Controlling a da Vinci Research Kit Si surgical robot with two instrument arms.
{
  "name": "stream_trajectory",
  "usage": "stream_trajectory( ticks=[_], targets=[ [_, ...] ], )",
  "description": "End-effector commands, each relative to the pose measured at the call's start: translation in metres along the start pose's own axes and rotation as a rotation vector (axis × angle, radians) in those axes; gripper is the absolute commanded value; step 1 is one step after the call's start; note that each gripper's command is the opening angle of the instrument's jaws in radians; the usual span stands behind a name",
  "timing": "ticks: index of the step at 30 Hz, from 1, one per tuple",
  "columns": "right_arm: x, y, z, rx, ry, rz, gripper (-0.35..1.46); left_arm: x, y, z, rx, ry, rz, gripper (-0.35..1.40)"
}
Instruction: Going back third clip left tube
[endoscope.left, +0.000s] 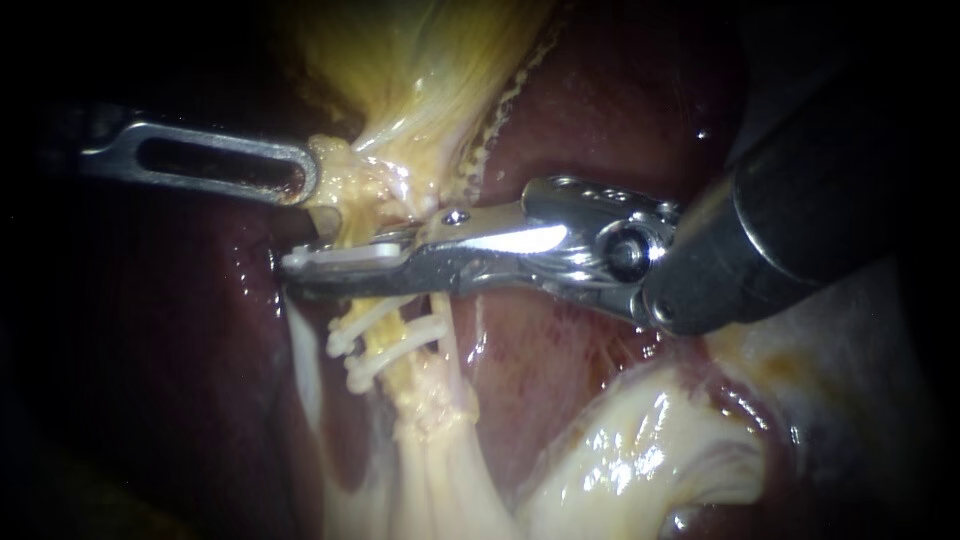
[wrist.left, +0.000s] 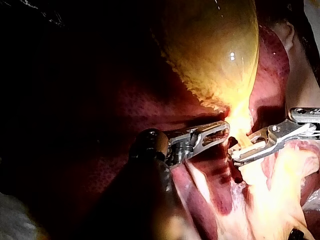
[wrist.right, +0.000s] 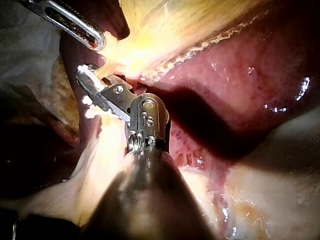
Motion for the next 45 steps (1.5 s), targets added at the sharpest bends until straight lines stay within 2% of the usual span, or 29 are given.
stream_trajectory(
  ticks=[1, 5, 8, 10, 13, 15, 19, 21, 25, 30, 37, 39, 45],
  targets=[
    [-0.0001, 0.0001, 0.0, 0.0, 0.0, 0.0, -0.35, 0.0, 0.0, 0.0, 0.0, 0.0, 0.001, -0.35],
    [-0.0001, 0.0002, 0.0002, -0.001, 0.001, 0.0, -0.35, 0.0, 0.0, -0.0001, 0.0, 0.0, 0.001, -0.35],
    [-0.0005, 0.0008, 0.0005, -0.006, 0.003, -0.004, 0.12, 0.0, 0.0, 0.0, 0.0, 0.0, 0.001, -0.35],
    [-0.001, 0.0013, 0.0008, -0.007, 0.002, -0.031, 0.31, 0.0, 0.0, 0.0, 0.0, 0.0, 0.001, -0.35],
    [-0.002, 0.0024, 0.001, -0.009, -0.001, -0.104, 0.44, 0.0, 0.0, 0.0, 0.0, 0.0, 0.001, -0.35],
    [-0.0027, 0.003, 0.0008, -0.022, 0.003, -0.186, 0.47, 0.0001, 0.0, 0.0, -0.001, 0.0, 0.001, -0.35],
    [-0.0041, 0.0031, -0.0005, -0.109, 0.035, -0.385, 0.49, 0.0001, 0.0, -0.0002, 0.0, 0.0, 0.001, -0.35],
    [-0.0046, 0.0027, -0.0018, -0.131, 0.038, -0.456, 0.49, 0.0001, 0.0, -0.0002, 0.0, 0.0, 0.001, -0.35],
    [-0.0052, 0.0011, -0.0052, -0.12, 0.024, -0.55, 0.49, 0.0002, 0.0001, -0.0003, 0.0, 0.001, 0.001, -0.35],
    [-0.0054, -0.0008, -0.0092, -0.1, 0.014, -0.598, 0.49, 0.0002, 0.0001, -0.0003, 0.0, 0.001, 0.001, -0.35],
    [-0.0043, -0.003, -0.014, -0.08, -0.001, -0.627, 0.49, 0.0002, 0.0001, -0.0003, 0.0, 0.001, 0.001, -0.35],
    [-0.0041, -0.0034, -0.0149, -0.08, -0.017, -0.631, 0.49, 0.0002, 0.0001, -0.0003, 0.0, 0.001, 0.001, -0.35],
    [-0.004, -0.004, -0.0163, -0.098, -0.11, -0.65, 0.49, 0.0003, 0.0001, -0.0001, 0.002, 0.001, 0.002, -0.35]
  ],
)
